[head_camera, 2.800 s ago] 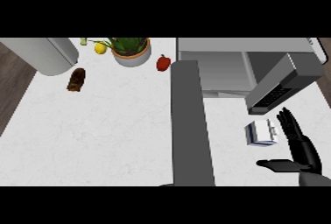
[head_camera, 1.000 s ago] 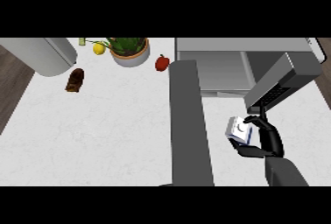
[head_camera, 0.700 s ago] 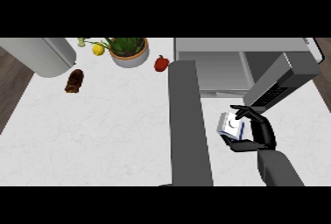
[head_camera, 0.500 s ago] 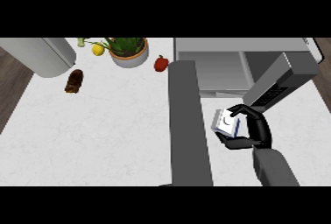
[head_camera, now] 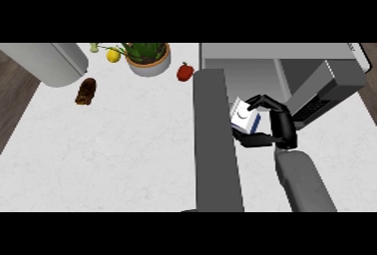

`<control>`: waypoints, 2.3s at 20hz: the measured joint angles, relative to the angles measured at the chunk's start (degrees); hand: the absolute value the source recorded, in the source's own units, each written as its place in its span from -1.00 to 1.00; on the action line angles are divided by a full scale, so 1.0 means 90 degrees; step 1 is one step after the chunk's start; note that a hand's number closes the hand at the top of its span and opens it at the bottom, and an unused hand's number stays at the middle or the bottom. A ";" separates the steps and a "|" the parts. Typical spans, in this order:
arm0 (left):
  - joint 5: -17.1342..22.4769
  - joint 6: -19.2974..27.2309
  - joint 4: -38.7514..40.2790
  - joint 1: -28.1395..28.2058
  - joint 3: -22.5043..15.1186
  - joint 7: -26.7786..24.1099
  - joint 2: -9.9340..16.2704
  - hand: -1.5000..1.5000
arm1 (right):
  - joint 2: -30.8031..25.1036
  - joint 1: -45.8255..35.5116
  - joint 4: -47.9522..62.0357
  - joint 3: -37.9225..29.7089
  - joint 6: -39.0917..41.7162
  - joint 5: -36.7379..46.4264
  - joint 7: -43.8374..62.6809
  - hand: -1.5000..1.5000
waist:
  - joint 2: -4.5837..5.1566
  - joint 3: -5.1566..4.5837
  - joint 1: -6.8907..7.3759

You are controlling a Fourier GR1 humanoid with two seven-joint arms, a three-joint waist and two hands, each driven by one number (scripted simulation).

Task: Pick up the milk, place it into the microwave and close the microwave

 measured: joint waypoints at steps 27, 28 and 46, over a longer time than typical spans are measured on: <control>-0.0018 -0.0190 0.0637 -0.0708 -0.0066 0.0009 0.0382 -1.00 | -0.1058 -0.3747 0.4503 -0.0835 -0.3347 0.1351 0.0126 1.00 | 0.0278 0.0021 0.0588; -0.0013 -0.0189 0.0651 -0.0738 -0.0082 0.0030 0.0404 -1.00 | -0.1131 -0.3806 0.4567 -0.0814 -0.3424 0.1408 0.0110 1.00 | 0.0294 0.0022 0.0615; -0.0548 -0.0154 0.0986 -0.1213 -0.0249 -0.0079 0.0527 -1.00 | -0.1785 -0.3902 0.5572 -0.0454 -0.4920 0.2182 0.0864 -1.00 | 0.0457 0.0038 0.0852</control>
